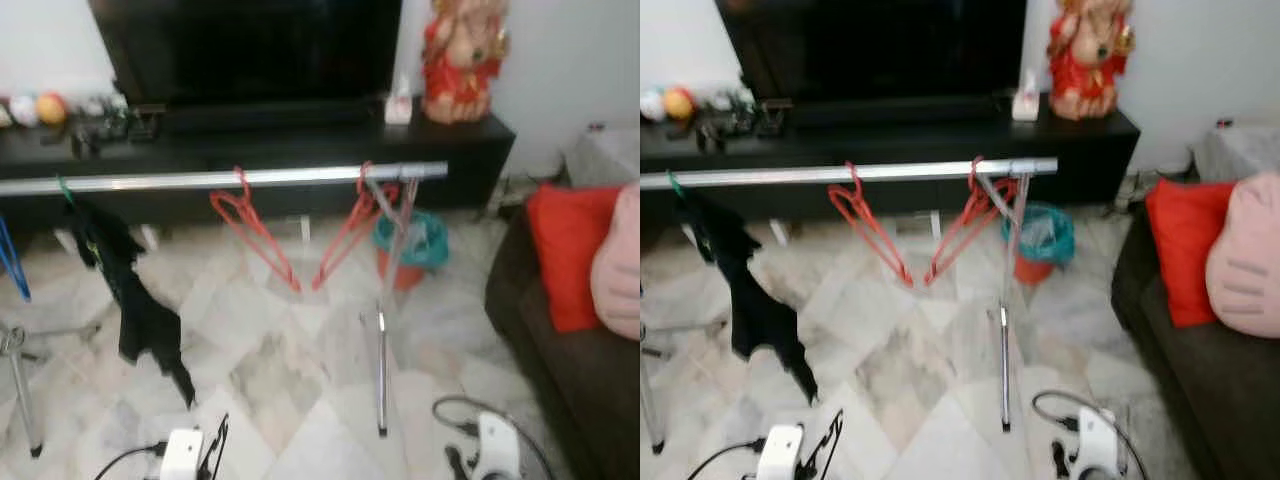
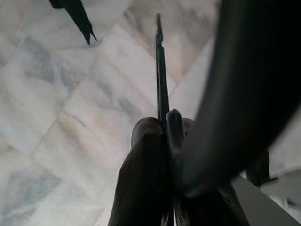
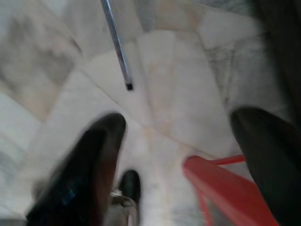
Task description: Hang hanger
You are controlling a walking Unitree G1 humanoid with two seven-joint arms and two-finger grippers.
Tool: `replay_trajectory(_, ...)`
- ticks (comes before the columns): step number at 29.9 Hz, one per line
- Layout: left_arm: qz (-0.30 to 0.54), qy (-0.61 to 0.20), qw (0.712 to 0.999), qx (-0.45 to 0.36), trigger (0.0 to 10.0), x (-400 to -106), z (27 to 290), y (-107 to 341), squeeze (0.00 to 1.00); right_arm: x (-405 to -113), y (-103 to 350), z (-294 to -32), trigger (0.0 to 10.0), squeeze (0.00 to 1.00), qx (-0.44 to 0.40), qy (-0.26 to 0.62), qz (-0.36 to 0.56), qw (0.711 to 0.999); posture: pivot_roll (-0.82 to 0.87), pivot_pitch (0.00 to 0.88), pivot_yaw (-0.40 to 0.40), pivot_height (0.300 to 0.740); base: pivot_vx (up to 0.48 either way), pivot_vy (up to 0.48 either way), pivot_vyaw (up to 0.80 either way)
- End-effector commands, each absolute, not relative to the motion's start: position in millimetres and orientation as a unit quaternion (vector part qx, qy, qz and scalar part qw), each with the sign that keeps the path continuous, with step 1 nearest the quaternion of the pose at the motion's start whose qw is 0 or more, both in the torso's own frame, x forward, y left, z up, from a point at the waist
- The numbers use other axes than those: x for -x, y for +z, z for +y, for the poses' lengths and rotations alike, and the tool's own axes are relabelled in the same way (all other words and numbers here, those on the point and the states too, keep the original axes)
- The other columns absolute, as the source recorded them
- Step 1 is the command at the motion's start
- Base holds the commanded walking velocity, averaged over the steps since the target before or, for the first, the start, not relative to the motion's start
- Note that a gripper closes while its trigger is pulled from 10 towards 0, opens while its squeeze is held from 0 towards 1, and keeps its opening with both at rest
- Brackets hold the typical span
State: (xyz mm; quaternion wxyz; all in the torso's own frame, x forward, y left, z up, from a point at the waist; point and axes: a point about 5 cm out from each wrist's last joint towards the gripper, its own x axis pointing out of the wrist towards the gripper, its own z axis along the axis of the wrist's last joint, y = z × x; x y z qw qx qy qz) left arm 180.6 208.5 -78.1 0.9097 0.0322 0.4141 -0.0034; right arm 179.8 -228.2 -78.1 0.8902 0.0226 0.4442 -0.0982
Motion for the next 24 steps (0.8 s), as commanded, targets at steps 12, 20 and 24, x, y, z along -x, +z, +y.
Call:
replay_trajectory(12,0.421,0.002,0.906,-0.043,10.0,-174.0,217.3,-79.5,0.00,-183.6,-79.7,-212.4,10.0,0.00,-0.045,-0.088,0.441,0.892,-0.02,0.000,-0.013,0.740,0.266,0.000,0.04)
replay_trajectory(20,0.422,0.005,0.905,-0.042,10.0,-173.0,217.9,-79.8,0.00,-182.7,-80.0,-212.8,10.0,0.00,-0.042,-0.082,0.442,0.892,-0.02,0.000,-0.015,0.740,0.263,0.000,0.00)
replay_trajectory(24,0.422,0.004,0.905,-0.042,10.0,-172.8,217.8,-79.9,0.00,-182.4,-80.1,-212.9,10.0,0.00,-0.043,-0.081,0.443,0.892,-0.02,0.000,-0.014,0.740,0.265,0.000,0.00)
